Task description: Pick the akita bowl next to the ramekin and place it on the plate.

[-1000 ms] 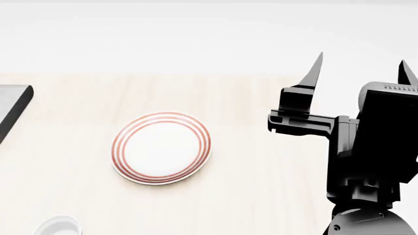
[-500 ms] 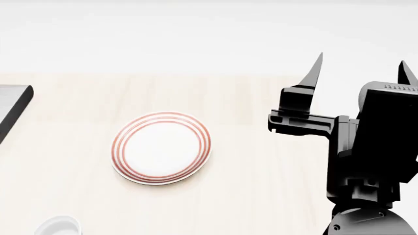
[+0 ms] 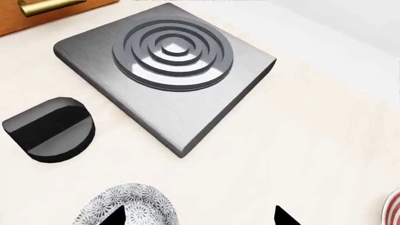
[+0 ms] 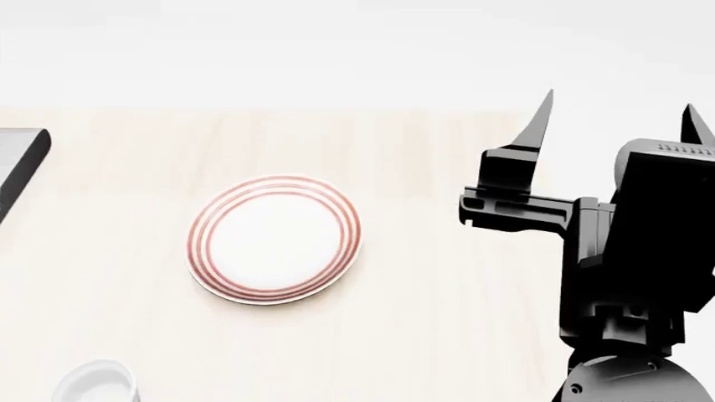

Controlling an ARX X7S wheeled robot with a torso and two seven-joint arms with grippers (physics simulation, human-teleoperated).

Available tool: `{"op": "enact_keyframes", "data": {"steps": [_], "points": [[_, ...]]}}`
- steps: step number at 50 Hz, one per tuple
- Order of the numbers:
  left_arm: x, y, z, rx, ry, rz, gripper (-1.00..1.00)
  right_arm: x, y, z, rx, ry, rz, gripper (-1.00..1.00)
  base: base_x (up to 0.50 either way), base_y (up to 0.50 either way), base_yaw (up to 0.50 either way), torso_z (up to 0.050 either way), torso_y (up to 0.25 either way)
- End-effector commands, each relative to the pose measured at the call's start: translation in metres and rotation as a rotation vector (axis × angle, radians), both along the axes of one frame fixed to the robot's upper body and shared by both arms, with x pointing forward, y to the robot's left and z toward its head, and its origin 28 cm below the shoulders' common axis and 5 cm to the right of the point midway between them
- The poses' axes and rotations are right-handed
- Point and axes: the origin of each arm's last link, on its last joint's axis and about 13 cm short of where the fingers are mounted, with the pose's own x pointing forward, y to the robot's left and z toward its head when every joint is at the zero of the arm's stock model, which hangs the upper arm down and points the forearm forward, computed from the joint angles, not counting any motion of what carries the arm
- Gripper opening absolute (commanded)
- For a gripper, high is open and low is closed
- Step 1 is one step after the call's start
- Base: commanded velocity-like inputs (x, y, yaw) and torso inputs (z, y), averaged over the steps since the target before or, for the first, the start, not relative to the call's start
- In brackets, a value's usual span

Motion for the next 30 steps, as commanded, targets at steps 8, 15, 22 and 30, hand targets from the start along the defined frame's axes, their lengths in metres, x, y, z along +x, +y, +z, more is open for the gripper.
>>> {"op": "enact_keyframes", "data": {"steps": [8, 15, 22, 30], "points": [[0.0002, 0.0017, 0.003, 0.013, -0.016, 0.01, 1.0, 0.001, -0.0004, -0.0006, 0.001, 0.001, -0.001, 1.0, 0.0, 0.0, 0.0, 0.0, 0.0], [-0.002, 0.0029, 0.0041, -0.009, -0.029, 0.045, 1.0, 0.0003, -0.0002, -0.0002, 0.001, 0.001, -0.002, 1.0, 0.0, 0.0, 0.0, 0.003, -0.08], [-0.0023, 0.0027, 0.0027, -0.015, -0.01, 0.051, 1.0, 0.0, -0.0002, -0.0001, 0.001, 0.0, -0.002, 1.0, 0.0, 0.0, 0.0, 0.0, 0.0], [-0.004, 0.0013, -0.0004, -0.037, 0.015, 0.056, 1.0, -0.0003, -0.0003, -0.0001, 0.001, 0.0, -0.002, 1.0, 0.0, 0.0, 0.0, 0.0, 0.0]]}}
